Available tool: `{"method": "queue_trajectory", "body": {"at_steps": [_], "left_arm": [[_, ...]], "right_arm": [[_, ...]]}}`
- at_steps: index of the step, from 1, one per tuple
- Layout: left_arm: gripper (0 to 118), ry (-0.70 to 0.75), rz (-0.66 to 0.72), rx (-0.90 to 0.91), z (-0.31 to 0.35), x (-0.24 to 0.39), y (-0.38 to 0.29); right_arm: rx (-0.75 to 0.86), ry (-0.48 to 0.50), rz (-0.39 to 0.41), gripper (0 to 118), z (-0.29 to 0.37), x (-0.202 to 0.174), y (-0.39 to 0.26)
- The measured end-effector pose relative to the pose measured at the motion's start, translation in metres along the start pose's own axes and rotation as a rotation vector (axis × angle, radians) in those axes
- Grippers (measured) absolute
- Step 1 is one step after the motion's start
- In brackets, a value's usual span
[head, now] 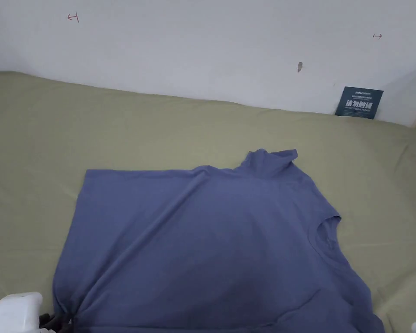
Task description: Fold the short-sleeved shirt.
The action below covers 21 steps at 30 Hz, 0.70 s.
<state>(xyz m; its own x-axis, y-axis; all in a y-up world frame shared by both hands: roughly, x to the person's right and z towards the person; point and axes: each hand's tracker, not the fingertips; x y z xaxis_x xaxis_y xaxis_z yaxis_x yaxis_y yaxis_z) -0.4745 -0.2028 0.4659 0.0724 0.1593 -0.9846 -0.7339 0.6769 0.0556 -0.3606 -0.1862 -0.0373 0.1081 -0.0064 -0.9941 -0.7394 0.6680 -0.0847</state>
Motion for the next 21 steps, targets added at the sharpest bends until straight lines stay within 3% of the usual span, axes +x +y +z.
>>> {"method": "queue_trajectory", "body": {"at_steps": [10,21], "left_arm": [[11,-0.048,-0.014,0.042,0.007,-0.003,0.044],[11,-0.031,-0.183,-0.063,-0.067,0.0,0.137]], "right_arm": [[0.07,0.048,0.017,0,0.011,0.009,0.06],[0.054,0.082,0.076,0,-0.076,0.004,0.193]]}}
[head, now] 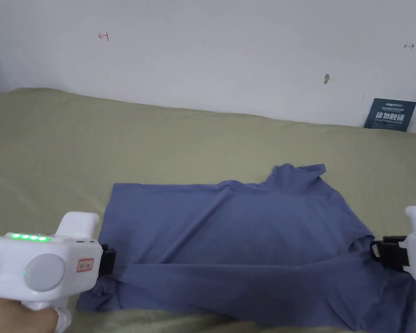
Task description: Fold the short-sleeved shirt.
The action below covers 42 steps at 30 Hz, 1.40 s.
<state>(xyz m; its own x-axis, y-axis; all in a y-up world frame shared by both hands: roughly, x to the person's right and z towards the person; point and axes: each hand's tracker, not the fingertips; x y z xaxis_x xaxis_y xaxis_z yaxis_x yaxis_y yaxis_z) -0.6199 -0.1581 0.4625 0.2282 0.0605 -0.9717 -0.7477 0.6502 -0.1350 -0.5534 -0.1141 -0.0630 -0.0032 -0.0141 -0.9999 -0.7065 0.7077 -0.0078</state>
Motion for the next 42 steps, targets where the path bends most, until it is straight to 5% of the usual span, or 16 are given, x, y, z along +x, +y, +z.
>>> {"method": "queue_trajectory", "body": {"at_steps": [8,9,10,11,13,14,20,28,30,31,32,37,42], "left_arm": [[11,0.008,0.046,-0.141,-0.055,-0.026,0.04],[15,0.013,0.042,-0.155,-0.061,-0.03,0.043],[31,0.018,0.045,-0.15,-0.064,-0.031,0.042],[51,0.044,0.046,-0.15,-0.069,-0.032,0.042],[89,0.047,0.041,-0.143,-0.072,-0.033,0.034],[89,0.039,0.056,-0.117,-0.067,-0.035,0.031],[88,0.013,0.131,0.223,0.024,-0.03,0.007],[84,0.121,0.204,0.534,0.125,0.022,-0.094],[67,0.119,0.226,0.466,0.128,0.022,-0.112],[18,0.113,0.229,0.434,0.128,0.024,-0.119],[0,0.125,0.227,0.432,0.129,0.03,-0.128],[0,0.137,0.15,0.327,0.122,0.028,-0.144],[5,0.082,0.161,0.286,0.094,0.022,-0.128]], "right_arm": [[-0.058,-0.067,-0.074,0,-0.076,0.014,0.01],[-0.04,-0.071,-0.079,1,-0.07,0.011,0.009],[-0.026,-0.076,-0.082,7,-0.068,0.009,0.007],[-0.007,-0.08,-0.085,26,-0.069,0.009,0.006],[0.025,-0.078,-0.096,94,-0.07,0.009,-0.002],[0.073,-0.062,-0.102,96,-0.068,0.009,-0.007],[0.363,-0.075,-0.023,94,0.003,-0.014,-0.024],[0.471,-0.067,-0.085,83,0.108,-0.082,-0.094],[0.459,-0.102,-0.055,47,0.119,-0.099,-0.118],[0.442,-0.132,-0.026,11,0.122,-0.105,-0.127],[0.43,-0.179,-0.008,0,0.125,-0.112,-0.138],[0.363,-0.128,0.007,0,0.132,-0.12,-0.169],[0.338,-0.141,-0.065,0,0.117,-0.093,-0.171]]}}
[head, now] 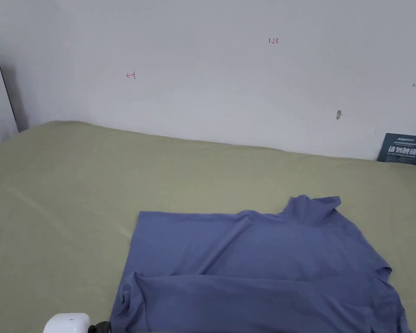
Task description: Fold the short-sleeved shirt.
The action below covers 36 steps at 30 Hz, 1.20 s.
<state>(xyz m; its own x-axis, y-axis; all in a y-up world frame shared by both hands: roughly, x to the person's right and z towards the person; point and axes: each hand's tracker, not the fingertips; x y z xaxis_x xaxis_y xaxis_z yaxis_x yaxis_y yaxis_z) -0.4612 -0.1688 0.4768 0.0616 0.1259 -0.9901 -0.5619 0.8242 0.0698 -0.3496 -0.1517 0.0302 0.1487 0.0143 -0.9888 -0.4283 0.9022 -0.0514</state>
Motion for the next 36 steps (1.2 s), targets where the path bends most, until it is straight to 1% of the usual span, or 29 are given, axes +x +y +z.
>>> {"method": "queue_trajectory", "body": {"at_steps": [2,4,5,6,8,9,11,13,16,17,18,20,21,22,23,24,25,26,27,28,29,30,32,33,34,35,36], "left_arm": [[39,0.005,-0.019,-0.011,-0.021,0.004,0.005],[77,-0.009,-0.031,-0.051,-0.045,0.003,0.01],[80,-0.009,-0.043,-0.07,-0.056,0.004,0.013],[80,-0.011,-0.061,-0.096,-0.068,0.004,0.015],[80,0.044,-0.115,-0.154,-0.084,0.012,0.016],[80,0.049,-0.116,-0.194,-0.095,0.012,0.016],[79,0.028,-0.081,-0.252,-0.117,0.006,0.009],[79,0.031,-0.061,-0.266,-0.126,0.003,0.01],[78,0.025,-0.029,-0.262,-0.123,-0.004,0.013],[76,0.022,-0.006,-0.266,-0.122,-0.009,0.015],[72,0.022,0.03,-0.262,-0.122,-0.013,0.017],[58,-0.012,0.107,-0.252,-0.114,-0.021,0.016],[46,-0.039,0.143,-0.245,-0.112,-0.027,0.016],[27,-0.078,0.179,-0.247,-0.113,-0.032,0.016],[25,-0.094,0.202,-0.254,-0.11,-0.029,0.013],[25,-0.062,0.167,-0.25,-0.112,-0.028,0.012],[24,-0.063,0.155,-0.25,-0.113,-0.027,0.013],[23,-0.063,0.143,-0.251,-0.113,-0.026,0.015],[22,-0.065,0.141,-0.25,-0.113,-0.024,0.012],[19,-0.07,0.141,-0.25,-0.113,-0.024,0.013],[18,-0.072,0.141,-0.249,-0.113,-0.024,0.014],[18,-0.071,0.135,-0.254,-0.114,-0.023,0.014],[17,-0.072,0.127,-0.253,-0.114,-0.023,0.014],[17,-0.073,0.126,-0.254,-0.114,-0.023,0.014],[17,-0.074,0.124,-0.253,-0.114,-0.023,0.014],[16,-0.076,0.126,-0.253,-0.113,-0.02,0.013],[15,-0.081,0.128,-0.254,-0.112,-0.022,0.014]], "right_arm": [[-0.011,-0.013,-0.012,0,-0.01,0.009,0.001],[-0.029,-0.04,-0.011,0,-0.025,0.022,-0.002],[-0.043,-0.055,-0.016,0,-0.029,0.026,-0.001],[-0.045,-0.064,-0.029,0,-0.033,0.03,0.0],[-0.036,-0.069,-0.084,0,-0.039,0.04,-0.002],[-0.03,-0.065,-0.1,0,-0.04,0.043,-0.001],[-0.03,-0.065,-0.108,0,-0.044,0.046,0.001],[-0.031,-0.064,-0.103,0,-0.049,0.05,0.001],[-0.042,-0.074,-0.091,0,-0.056,0.051,0.002],[-0.051,-0.07,-0.097,0,-0.06,0.053,0.002],[-0.071,-0.055,-0.107,0,-0.064,0.055,0.002],[-0.1,-0.046,-0.113,0,-0.069,0.053,0.005],[-0.115,-0.043,-0.104,0,-0.075,0.054,0.004],[-0.124,-0.043,-0.102,0,-0.08,0.056,0.003],[-0.154,-0.038,-0.1,0,-0.089,0.061,-0.001],[-0.166,-0.025,-0.104,0,-0.097,0.066,-0.004],[-0.17,-0.019,-0.112,2,-0.104,0.069,-0.005],[-0.193,-0.001,-0.129,6,-0.114,0.073,-0.005],[-0.22,0.015,-0.159,18,-0.121,0.076,-0.002],[-0.226,0.019,-0.162,48,-0.125,0.076,0.002],[-0.246,0.034,-0.17,72,-0.135,0.078,0.004],[-0.282,0.047,-0.18,82,-0.145,0.079,0.005],[-0.279,0.042,-0.128,80,-0.159,0.077,0.005],[-0.311,0.031,-0.091,79,-0.166,0.075,0.005],[-0.344,0.022,-0.069,62,-0.17,0.074,0.005],[-0.357,0.027,-0.048,34,-0.17,0.072,0.005],[-0.331,0.029,-0.057,6,-0.171,0.072,-0.001]]}}
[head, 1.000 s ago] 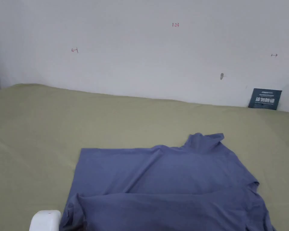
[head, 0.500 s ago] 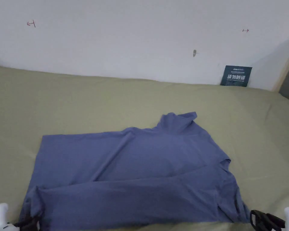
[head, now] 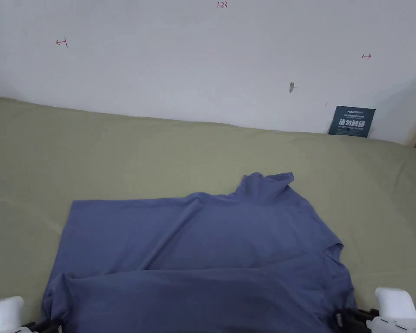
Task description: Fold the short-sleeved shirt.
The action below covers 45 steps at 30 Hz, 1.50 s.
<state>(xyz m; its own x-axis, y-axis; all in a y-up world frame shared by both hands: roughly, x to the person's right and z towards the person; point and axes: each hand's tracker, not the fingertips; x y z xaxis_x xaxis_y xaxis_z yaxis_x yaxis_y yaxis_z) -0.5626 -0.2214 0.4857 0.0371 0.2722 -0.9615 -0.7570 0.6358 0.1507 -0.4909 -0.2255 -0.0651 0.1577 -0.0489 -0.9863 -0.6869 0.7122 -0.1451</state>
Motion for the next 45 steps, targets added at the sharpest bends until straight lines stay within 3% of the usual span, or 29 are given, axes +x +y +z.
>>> {"method": "queue_trajectory", "body": {"at_steps": [2,4,5,9,17,23,34,36,37,40,41,42,45], "left_arm": [[14,-0.009,-0.013,0.0,0.002,0.0,0.002],[13,-0.019,-0.035,-0.009,0.0,-0.005,0.004],[13,-0.022,-0.039,-0.012,0.0,-0.005,0.007],[13,-0.077,-0.122,-0.02,0.011,-0.002,0.02],[12,-0.19,-0.06,-0.012,0.06,-0.024,0.039],[12,-0.221,0.003,-0.059,0.091,-0.044,0.003],[12,-0.211,0.117,-0.181,0.126,-0.087,-0.079],[14,-0.22,0.125,-0.17,0.124,-0.101,-0.087],[23,-0.225,0.126,-0.173,0.124,-0.103,-0.09],[42,-0.166,0.162,-0.169,0.145,-0.091,-0.093],[61,-0.157,0.195,-0.15,0.153,-0.096,-0.094],[73,-0.117,0.204,-0.131,0.164,-0.099,-0.093],[76,0.005,0.115,0.059,0.206,-0.092,-0.083]], "right_arm": [[0.063,-0.025,-0.02,5,0.012,-0.003,-0.002],[0.046,0.059,-0.125,5,0.024,0.002,-0.003],[0.051,0.051,-0.133,5,0.029,0.002,-0.002],[0.076,0.055,-0.095,5,0.046,0.006,0.005],[0.067,0.122,-0.111,5,0.094,0.005,0.016],[0.001,0.139,-0.113,5,0.141,0.003,-0.011],[-0.182,0.153,-0.117,6,0.155,0.029,-0.1],[-0.186,0.153,-0.175,11,0.158,0.029,-0.105],[-0.18,0.164,-0.204,35,0.158,0.033,-0.108],[-0.211,0.033,-0.204,61,0.167,0.044,-0.112],[-0.188,0.039,-0.216,73,0.177,0.05,-0.112],[-0.127,0.019,-0.224,68,0.193,0.054,-0.107],[0.091,0.001,-0.167,67,0.241,0.047,-0.085]]}}
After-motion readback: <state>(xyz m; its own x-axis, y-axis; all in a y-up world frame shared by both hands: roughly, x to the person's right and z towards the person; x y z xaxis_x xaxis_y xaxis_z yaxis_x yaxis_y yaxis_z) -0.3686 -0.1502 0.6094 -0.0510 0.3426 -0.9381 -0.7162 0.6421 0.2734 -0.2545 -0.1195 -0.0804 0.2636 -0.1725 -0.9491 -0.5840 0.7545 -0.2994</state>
